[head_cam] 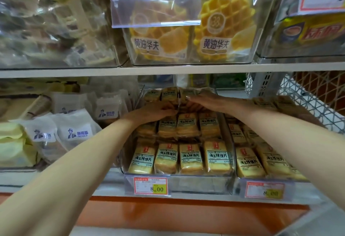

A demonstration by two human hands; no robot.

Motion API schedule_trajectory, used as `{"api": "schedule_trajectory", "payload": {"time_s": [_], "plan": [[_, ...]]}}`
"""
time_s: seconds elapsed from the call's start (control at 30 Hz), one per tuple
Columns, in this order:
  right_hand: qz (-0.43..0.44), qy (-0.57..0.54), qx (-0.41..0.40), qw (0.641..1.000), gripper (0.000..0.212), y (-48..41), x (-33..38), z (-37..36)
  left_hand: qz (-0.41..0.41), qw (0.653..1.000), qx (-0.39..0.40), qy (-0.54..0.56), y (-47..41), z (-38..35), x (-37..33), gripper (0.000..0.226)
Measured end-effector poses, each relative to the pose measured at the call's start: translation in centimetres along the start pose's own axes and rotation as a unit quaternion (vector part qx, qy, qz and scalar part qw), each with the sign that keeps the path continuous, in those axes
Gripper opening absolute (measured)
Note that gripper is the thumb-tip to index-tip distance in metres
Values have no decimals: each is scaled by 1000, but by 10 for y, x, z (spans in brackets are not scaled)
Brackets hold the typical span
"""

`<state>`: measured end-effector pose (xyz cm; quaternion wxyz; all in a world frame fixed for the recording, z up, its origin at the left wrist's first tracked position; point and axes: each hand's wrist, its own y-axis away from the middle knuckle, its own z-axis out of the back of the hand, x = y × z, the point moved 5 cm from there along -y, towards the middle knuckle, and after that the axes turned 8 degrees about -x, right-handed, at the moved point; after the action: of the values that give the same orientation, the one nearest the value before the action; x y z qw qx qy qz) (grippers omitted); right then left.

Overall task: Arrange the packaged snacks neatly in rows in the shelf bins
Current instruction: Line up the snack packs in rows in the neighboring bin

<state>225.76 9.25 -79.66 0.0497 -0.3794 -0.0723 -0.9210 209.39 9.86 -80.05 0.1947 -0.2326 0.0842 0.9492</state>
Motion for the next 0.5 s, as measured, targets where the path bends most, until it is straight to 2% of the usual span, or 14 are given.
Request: {"api": "schedule_trajectory", "payload": {"time_s": [0.07, 0.13, 0.37, 0.43, 0.5], "plan": [[-1, 9, 13, 1000, 41, 5, 1, -1, 3, 1000, -2, -14, 3, 3, 3, 40], [4, 41, 30, 999, 44, 10, 4, -5, 4, 999, -13, -36, 6, 7, 8, 44], [-25, 130, 44, 990, 88, 5, 3, -18, 15, 999, 20, -44, 7, -2, 3, 46], [2, 112, 20, 994, 73, 10, 4, -18, -6, 999, 11, -36, 12, -2, 7, 40], [34, 48, -31, 998, 64, 19, 6, -7, -34, 997, -61, -38, 19, 12, 11, 34]]}}
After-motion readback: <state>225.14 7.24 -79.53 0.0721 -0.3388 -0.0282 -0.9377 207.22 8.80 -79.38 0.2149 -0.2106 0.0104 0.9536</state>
